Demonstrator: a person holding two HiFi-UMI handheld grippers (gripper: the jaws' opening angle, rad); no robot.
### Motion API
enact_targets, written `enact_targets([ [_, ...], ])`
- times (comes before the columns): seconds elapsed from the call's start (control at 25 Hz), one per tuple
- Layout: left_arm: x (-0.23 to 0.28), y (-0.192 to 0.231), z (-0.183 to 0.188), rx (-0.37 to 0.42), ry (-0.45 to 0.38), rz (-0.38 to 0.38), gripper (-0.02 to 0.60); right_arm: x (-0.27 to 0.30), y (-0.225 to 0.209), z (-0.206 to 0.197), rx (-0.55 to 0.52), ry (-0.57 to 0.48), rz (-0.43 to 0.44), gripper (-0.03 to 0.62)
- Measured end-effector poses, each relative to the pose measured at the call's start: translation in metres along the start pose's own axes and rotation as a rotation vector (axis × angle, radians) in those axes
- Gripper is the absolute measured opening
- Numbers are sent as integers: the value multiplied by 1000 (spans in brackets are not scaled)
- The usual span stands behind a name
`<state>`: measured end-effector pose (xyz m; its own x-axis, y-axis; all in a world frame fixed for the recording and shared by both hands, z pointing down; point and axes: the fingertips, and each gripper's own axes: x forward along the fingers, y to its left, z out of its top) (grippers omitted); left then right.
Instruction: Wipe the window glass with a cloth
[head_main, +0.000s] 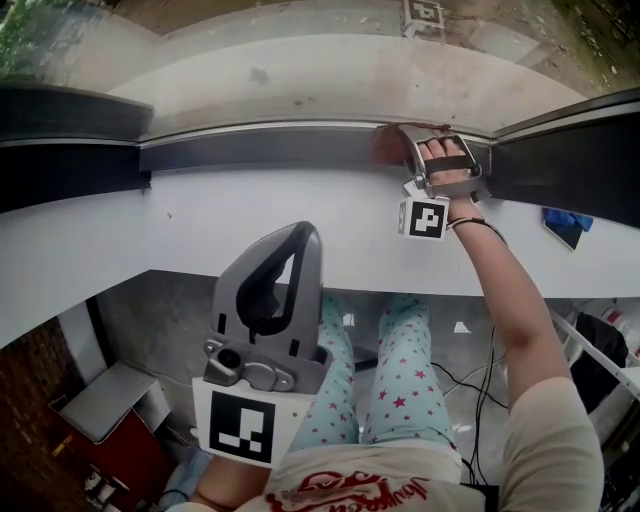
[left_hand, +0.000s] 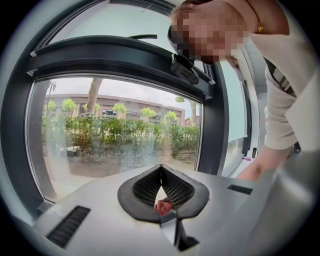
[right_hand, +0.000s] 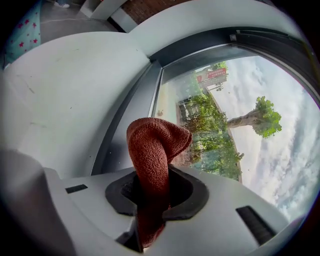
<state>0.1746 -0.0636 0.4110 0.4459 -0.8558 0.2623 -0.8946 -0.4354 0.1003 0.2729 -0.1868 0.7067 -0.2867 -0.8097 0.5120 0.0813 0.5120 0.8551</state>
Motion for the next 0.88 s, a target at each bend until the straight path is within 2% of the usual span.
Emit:
enact_targets([
  [0.28,3,1,5,34,-7,-15,21,21,38,-6,-16,24,86,89],
  [0.4,1,1,7,36,-8,-15,21,23,42,-9,1,18,81,81],
  [0.52,-3,1,12,51,-12,-18,21,22,41,-10,18,44,122,83],
  [0.6,-5,0,20,56,-29,-18,21,16,24,-8,33,51,113,84],
  [0.68,-10,-3,34,58,-52,-23,21,1,-8,-3,46,37,68,84],
  [0.76,-21,-8,55,53,-69,-31,21,-31,-47,7,66,15,30,84],
  [0.88,-44,-16,94,44,-101,-38,21,-98,-118,32,172,-29,-3,84],
])
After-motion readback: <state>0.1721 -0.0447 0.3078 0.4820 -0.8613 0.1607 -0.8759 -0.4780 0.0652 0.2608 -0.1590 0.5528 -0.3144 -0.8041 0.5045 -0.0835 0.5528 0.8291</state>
